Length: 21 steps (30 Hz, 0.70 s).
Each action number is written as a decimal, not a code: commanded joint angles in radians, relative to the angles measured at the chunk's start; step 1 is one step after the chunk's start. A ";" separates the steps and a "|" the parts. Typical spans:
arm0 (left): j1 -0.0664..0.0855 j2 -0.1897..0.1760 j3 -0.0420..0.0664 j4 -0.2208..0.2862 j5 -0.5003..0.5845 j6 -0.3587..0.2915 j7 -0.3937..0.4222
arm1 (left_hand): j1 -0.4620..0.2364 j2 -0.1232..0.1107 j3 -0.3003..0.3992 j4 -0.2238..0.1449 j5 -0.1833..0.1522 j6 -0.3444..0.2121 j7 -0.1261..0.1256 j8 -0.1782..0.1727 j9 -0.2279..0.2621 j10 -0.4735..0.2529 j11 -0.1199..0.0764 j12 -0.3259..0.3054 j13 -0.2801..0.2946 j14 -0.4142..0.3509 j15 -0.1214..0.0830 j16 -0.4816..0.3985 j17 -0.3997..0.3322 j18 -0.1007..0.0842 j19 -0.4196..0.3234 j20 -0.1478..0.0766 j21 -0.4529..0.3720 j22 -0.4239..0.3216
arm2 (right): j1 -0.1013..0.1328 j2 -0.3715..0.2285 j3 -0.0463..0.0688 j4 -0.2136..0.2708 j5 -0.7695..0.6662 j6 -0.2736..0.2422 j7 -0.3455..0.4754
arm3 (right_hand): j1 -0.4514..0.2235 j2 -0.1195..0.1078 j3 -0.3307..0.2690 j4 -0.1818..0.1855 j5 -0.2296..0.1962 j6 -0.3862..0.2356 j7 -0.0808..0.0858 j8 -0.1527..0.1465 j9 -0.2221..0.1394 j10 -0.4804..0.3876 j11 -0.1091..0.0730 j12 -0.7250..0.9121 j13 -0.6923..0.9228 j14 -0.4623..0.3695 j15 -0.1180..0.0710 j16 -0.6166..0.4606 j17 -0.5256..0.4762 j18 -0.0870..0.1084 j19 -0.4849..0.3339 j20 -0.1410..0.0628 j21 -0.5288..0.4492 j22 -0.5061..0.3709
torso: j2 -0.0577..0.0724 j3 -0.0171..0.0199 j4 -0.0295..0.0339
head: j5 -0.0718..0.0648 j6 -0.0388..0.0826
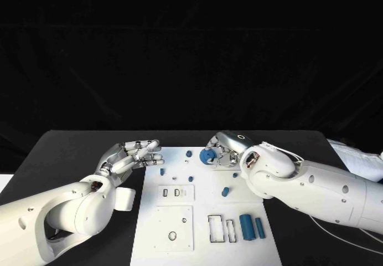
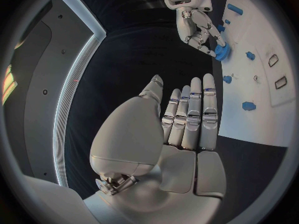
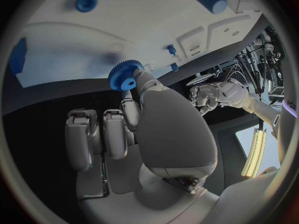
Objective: Assemble the parts on the task board
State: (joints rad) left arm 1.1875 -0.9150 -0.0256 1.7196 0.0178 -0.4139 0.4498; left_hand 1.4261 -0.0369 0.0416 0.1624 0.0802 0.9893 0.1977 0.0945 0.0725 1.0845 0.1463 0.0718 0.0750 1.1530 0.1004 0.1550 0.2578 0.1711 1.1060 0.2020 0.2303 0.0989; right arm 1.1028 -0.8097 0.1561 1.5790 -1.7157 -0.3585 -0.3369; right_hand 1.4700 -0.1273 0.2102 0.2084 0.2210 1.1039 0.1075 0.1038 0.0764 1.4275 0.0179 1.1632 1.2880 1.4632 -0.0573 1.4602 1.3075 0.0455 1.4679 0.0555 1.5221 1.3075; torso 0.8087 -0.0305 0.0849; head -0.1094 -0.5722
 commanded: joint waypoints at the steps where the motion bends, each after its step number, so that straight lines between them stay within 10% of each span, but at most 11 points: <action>1: 0.001 0.003 0.001 0.002 0.001 0.020 0.005 | -0.006 0.005 -0.001 -0.004 -0.004 -0.004 0.002 -0.006 -0.001 -0.002 0.005 -0.005 -0.002 -0.008 0.000 -0.003 0.001 0.009 0.008 0.001 -0.006 -0.001 | 0.000 0.025 0.000 0.006 -0.033 -0.025 -0.002 | -0.006 0.019 0.010 -0.001 0.002 0.052 -0.018 0.002 0.017 0.014 -0.014 -0.006 -0.007 0.071 -0.005 0.002 0.068 -0.017 0.024 -0.006 0.002 0.135 | 0.001 -0.0001 0.0008 | 0.002 -0.002; 21: 0.001 0.008 0.001 0.001 0.001 0.024 0.004 | -0.006 0.005 -0.001 -0.004 -0.004 -0.004 0.002 -0.006 -0.001 -0.002 0.005 -0.005 -0.002 -0.008 0.000 -0.003 0.001 0.009 0.008 0.001 -0.006 -0.001 | 0.002 0.173 -0.022 -0.087 -0.034 0.027 -0.001 | -0.024 0.013 0.026 0.000 -0.002 0.044 -0.013 -0.008 0.015 0.010 -0.009 -0.016 -0.010 0.069 -0.002 -0.002 0.062 -0.015 0.020 -0.004 -0.001 0.129 | 0.001 0.0001 0.0002 | 0.013 -0.011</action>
State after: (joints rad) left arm 1.1875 -0.9094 -0.0257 1.7194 0.0179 -0.4104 0.4484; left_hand 1.4261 -0.0369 0.0416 0.1624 0.0802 0.9893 0.1977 0.0945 0.0726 1.0845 0.1463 0.0718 0.0750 1.1529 0.1004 0.1550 0.2576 0.1710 1.1060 0.2020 0.2303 0.0990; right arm 1.1044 -0.6398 0.1343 1.4971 -1.7364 -0.3565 -0.3412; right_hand 1.4568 -0.1145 0.2282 0.2066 0.2198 1.1039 0.1075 0.0943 0.0759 1.4276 0.0179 1.1530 1.2877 1.4631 -0.0572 1.4602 1.3073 0.0455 1.4678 0.0557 1.5221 1.3073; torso 0.8099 -0.0307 0.0866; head -0.0974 -0.5818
